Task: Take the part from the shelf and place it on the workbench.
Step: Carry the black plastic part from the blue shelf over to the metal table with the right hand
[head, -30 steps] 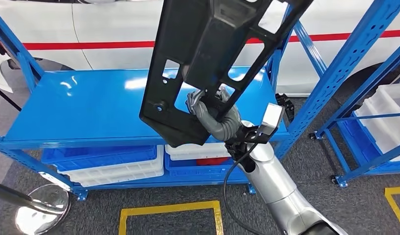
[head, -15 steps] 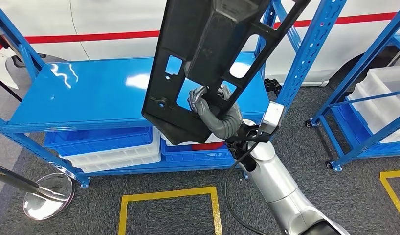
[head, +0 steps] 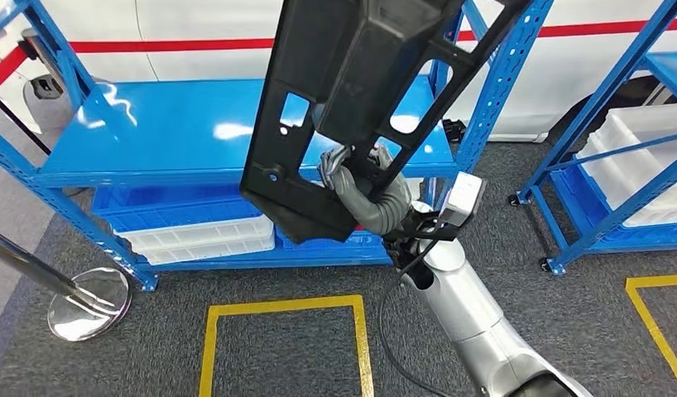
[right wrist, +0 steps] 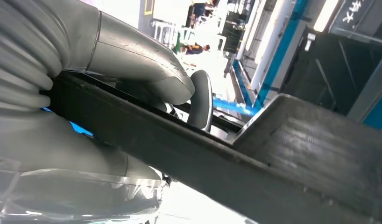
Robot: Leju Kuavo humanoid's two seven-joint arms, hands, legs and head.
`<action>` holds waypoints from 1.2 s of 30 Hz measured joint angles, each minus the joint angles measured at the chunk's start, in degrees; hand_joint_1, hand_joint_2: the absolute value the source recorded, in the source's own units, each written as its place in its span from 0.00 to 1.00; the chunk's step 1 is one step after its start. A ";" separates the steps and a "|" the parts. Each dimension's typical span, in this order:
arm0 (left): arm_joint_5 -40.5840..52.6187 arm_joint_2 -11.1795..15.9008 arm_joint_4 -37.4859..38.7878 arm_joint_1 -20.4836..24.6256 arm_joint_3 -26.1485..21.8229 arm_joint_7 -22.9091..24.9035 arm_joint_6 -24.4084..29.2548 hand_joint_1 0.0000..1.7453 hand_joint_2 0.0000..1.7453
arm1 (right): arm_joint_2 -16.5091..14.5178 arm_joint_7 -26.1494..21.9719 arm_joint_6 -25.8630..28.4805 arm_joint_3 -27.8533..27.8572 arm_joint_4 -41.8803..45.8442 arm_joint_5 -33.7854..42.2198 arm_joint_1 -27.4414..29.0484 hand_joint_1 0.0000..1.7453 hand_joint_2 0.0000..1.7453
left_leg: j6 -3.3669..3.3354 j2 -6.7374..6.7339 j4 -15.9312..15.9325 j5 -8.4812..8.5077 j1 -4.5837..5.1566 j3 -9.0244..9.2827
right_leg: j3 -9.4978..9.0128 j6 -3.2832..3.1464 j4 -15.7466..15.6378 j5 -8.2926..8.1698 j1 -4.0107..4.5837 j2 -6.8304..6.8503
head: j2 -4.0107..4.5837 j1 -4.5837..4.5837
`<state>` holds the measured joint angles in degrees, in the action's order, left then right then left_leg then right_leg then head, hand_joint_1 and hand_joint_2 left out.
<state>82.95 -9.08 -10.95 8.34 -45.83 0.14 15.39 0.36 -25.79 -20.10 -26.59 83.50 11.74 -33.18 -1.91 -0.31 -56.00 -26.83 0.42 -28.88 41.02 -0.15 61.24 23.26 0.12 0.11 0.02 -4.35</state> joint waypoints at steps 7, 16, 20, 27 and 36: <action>0.05 -0.03 -0.01 0.25 0.00 0.01 -0.05 0.00 1.00 | 0.15 0.01 0.26 0.01 -0.11 -0.01 -0.08 1.00 1.00 | 0.62 -0.19 -1.50 5.10 -0.31 -7.69 | -3.48 1.49 9.76 3.81 -1.45 -0.03 | 0.00 0.00; 0.01 0.01 -0.09 0.31 0.00 0.37 -0.03 0.00 1.00 | 0.14 -0.03 0.27 0.09 -0.14 -0.01 -0.19 1.00 1.00 | 2.00 0.00 -2.48 6.38 -0.48 -9.52 | -10.82 0.43 -1.00 6.14 -1.24 -0.31 | 0.00 -0.12; -0.36 0.02 -0.11 0.23 -0.02 0.49 0.08 0.00 1.00 | -0.08 -0.02 0.08 0.25 -0.34 0.11 -0.30 1.00 1.00 | 3.48 0.24 -18.25 -4.89 -1.05 -13.66 | -5.50 -1.82 -2.16 1.36 -0.55 -0.02 | 0.00 -0.19; 0.02 -0.02 -0.11 0.21 0.00 -0.24 0.39 0.00 1.00 | -0.40 0.32 -1.46 0.31 -0.42 1.47 -0.40 1.00 1.00 | 2.02 0.31 -1.68 -3.13 -0.38 1.05 | -1.73 -0.58 -2.29 -2.72 -0.27 0.21 | 0.00 -0.20; 0.79 -0.34 -0.11 -0.19 0.01 -0.77 1.25 0.00 1.00 | -0.38 1.64 -1.93 0.39 -0.42 0.98 -0.35 1.00 1.00 | 0.25 1.80 -0.81 1.13 -0.47 -2.58 | 3.51 1.25 13.51 6.34 -0.57 0.18 | 0.00 -0.19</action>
<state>83.73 -9.43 -11.06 8.15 -45.83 -0.63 16.64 -0.02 -24.15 -22.04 -26.20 83.08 12.72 -33.53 -1.65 1.49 -56.82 -25.71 -0.05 -31.46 44.53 1.10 74.76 29.61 -0.44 0.29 0.02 -4.54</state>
